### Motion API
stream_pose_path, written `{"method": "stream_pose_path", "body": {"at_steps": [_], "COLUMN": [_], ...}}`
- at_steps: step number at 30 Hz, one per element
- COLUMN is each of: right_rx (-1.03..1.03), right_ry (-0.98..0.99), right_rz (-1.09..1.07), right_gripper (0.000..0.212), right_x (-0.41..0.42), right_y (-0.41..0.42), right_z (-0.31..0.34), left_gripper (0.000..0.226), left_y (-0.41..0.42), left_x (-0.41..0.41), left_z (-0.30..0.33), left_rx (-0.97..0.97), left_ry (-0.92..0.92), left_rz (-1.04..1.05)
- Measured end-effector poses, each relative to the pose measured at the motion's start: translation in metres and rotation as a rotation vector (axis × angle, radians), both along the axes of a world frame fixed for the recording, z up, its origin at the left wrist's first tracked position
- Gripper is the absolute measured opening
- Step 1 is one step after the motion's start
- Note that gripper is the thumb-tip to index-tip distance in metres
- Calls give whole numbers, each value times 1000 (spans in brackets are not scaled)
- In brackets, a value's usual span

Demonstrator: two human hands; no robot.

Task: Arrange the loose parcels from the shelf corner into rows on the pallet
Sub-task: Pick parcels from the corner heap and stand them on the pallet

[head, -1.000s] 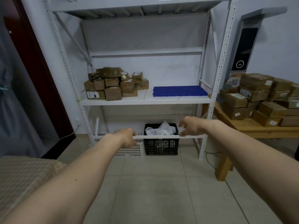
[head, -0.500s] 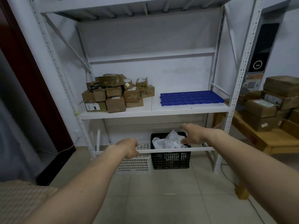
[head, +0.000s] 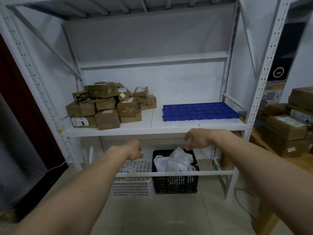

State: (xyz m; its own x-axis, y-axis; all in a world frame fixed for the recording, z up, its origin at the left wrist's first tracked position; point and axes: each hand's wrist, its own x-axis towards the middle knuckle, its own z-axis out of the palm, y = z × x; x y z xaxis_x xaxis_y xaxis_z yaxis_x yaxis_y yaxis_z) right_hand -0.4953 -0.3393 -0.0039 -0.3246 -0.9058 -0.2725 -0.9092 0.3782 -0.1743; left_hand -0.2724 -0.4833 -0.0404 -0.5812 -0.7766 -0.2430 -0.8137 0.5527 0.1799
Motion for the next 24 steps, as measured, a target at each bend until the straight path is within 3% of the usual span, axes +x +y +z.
{"method": "stream_pose_path", "body": {"at_steps": [6, 15, 24], "right_rx": [-41, -28, 92], "right_ry": [27, -63, -73], "right_rz": [-2, 58, 88], "right_gripper": [56, 56, 50], "right_x": [-89, -150, -186], "right_y": [-48, -126, -254], "right_z": [20, 6, -1], "left_gripper": [30, 27, 40], "left_y": [-40, -112, -230], "left_x": [-91, -140, -167], "left_z": [12, -6, -29], "left_rx": [-93, -46, 55], "left_ry": [144, 95, 6], "left_rz": [-29, 24, 17]}}
